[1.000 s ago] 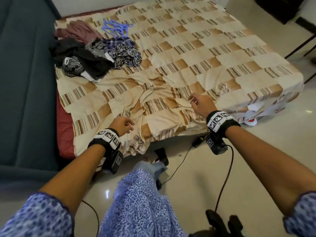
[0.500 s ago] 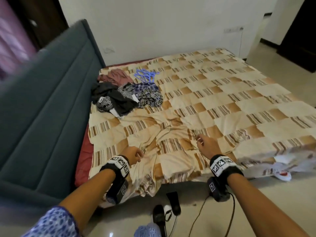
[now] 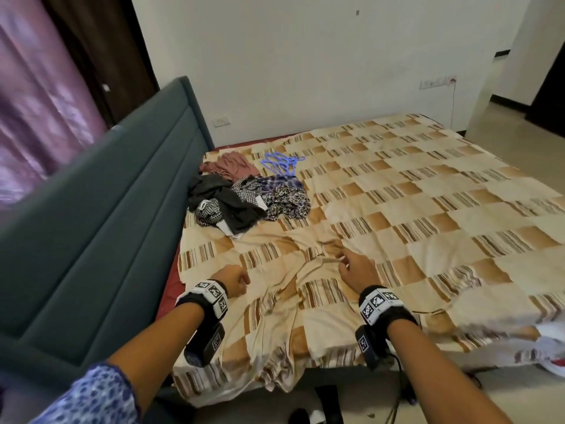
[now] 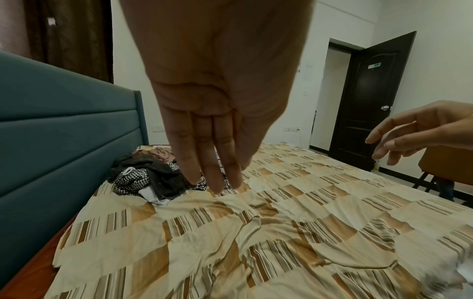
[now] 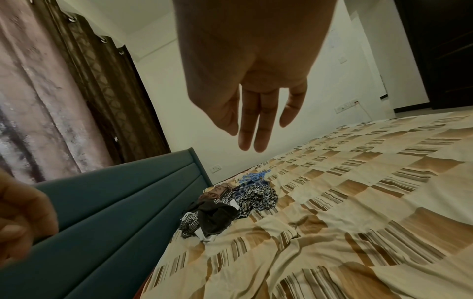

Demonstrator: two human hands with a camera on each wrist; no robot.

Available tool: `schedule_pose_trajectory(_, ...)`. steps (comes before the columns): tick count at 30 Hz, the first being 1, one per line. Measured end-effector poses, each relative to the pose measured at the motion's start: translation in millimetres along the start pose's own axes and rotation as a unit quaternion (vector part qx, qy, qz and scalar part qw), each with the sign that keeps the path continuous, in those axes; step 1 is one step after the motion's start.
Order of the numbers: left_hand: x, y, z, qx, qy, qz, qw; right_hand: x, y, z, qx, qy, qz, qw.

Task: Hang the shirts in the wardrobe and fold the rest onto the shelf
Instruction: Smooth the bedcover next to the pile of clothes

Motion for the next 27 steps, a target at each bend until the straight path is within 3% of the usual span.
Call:
schedule_pose_trajectory(14,31.1,62.6,-84.0,-0.049,-0.036,-0.026,0.998,67.3,76.6,-18.6,-0.017,-0.061,-0.108,0.992)
schedule_pose_trajectory(21,36.3,173.9,-141.9,-0.081,-0.045,-0.036,0.995,127.4,172.3,-11.8,-0.019,-0.123,-0.146,0.981)
schedule_pose_trajectory(27,10.7,275.2,-183.0,-0.079,-0.043,-0.043,0.995,163.4,261.5,-21.4,-0.003,-0.181,-0.192,0.964)
Point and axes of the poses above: each hand's wrist, its own y-axis towards the middle knuckle, its own x-axis out of the palm, z = x × y, the point moved 1 cm from there along y, towards the middle knuckle, and after that the axes turned 5 degrees about z, right-handed, at the moved point
